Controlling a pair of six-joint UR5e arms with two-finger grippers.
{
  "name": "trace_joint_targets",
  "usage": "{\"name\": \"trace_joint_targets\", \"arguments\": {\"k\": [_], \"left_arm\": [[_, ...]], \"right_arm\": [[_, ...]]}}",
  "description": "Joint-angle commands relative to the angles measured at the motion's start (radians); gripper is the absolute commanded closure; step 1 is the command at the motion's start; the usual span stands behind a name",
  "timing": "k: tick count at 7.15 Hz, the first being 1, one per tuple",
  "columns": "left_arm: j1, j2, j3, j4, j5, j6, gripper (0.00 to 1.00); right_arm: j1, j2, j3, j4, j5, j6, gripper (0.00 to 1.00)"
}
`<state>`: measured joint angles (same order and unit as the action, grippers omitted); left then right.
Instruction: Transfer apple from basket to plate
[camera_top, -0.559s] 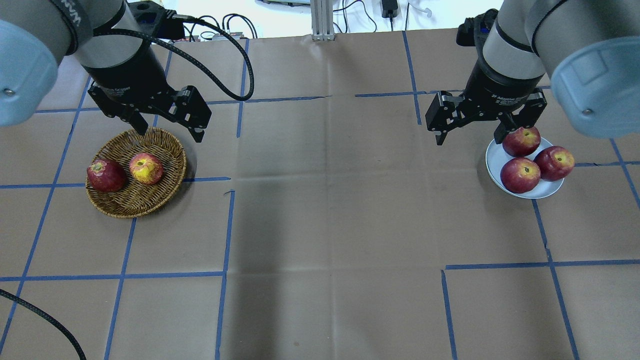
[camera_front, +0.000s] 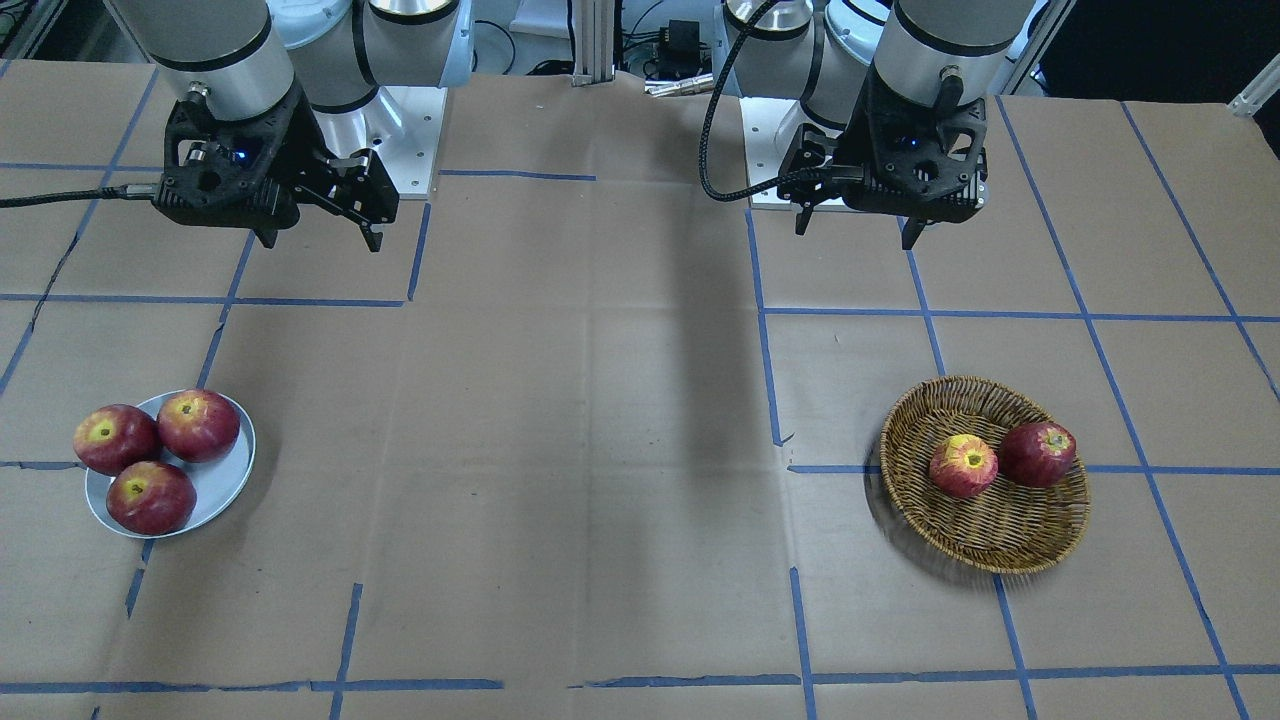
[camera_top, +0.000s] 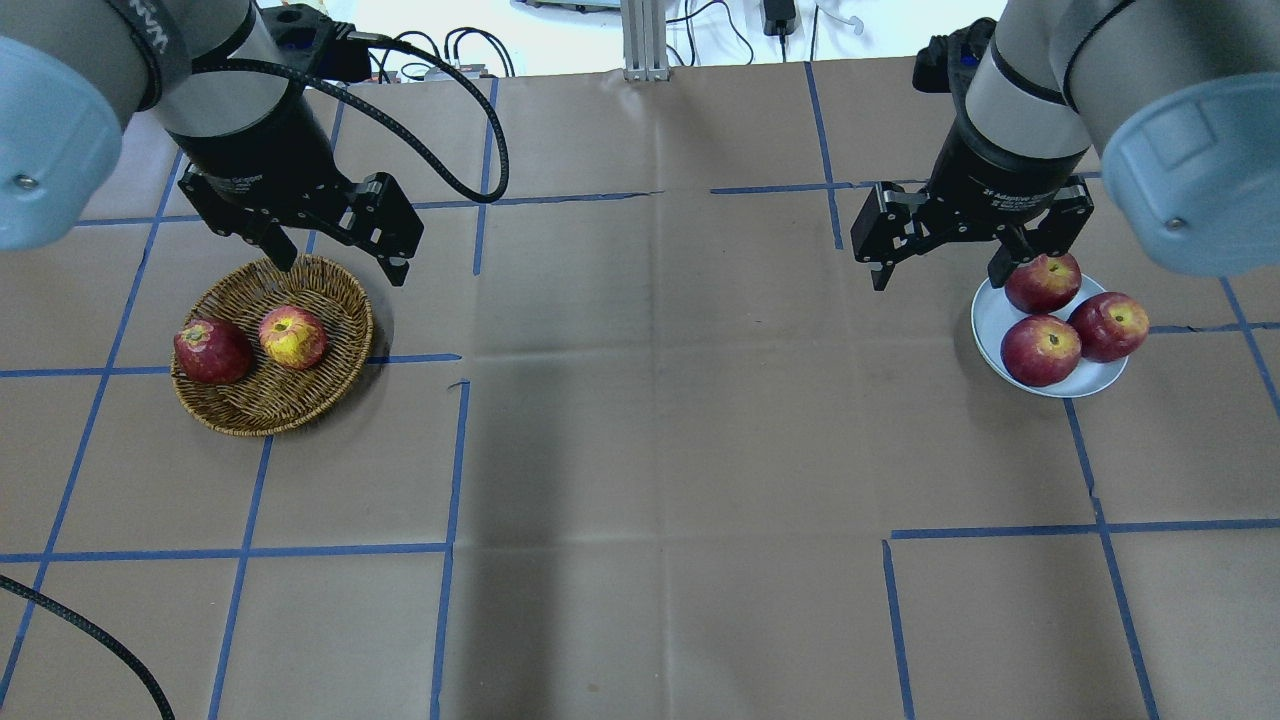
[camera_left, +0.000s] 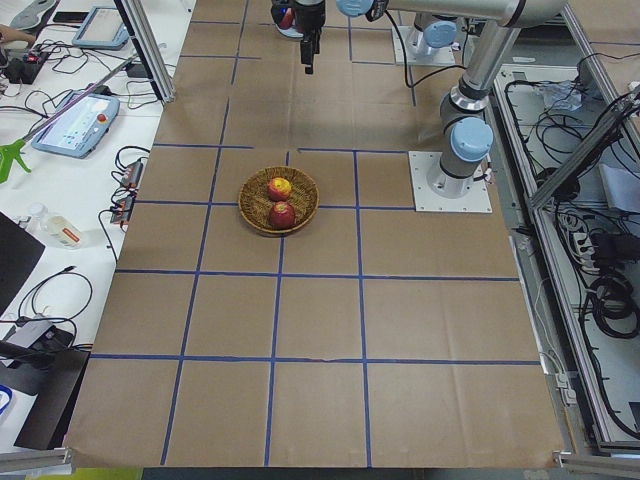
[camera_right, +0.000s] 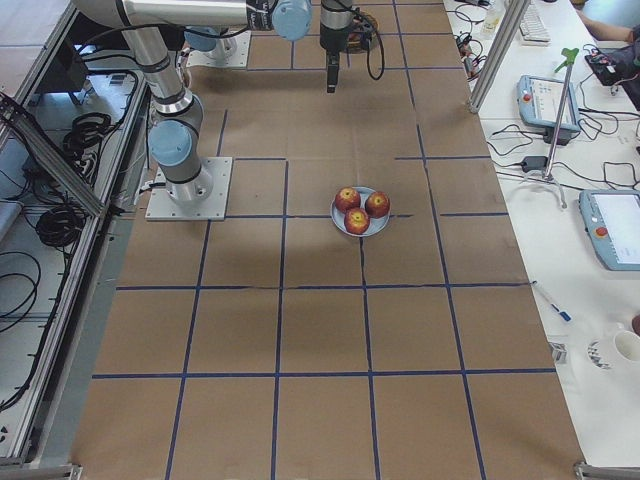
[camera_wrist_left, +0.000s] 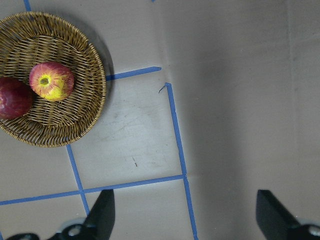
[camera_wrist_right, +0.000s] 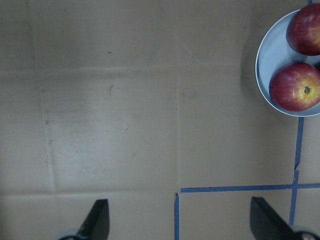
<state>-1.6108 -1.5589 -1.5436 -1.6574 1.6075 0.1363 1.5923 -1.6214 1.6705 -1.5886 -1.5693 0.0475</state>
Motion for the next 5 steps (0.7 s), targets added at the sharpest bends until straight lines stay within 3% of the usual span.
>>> {"name": "trace_joint_targets", "arguments": {"k": [1,5], "left_arm": [[0.000,-0.003,0.000,0.004,0.000,0.000,0.01],[0.000,-0.010,0.000,0.022,-0.001,-0.001,0.01]], "right_arm": [[0.000,0.000,0.000,-0.001,0.000,0.000,0.00],[0.000,0.000,0.000,-0.001,0.000,0.000,0.00]]}}
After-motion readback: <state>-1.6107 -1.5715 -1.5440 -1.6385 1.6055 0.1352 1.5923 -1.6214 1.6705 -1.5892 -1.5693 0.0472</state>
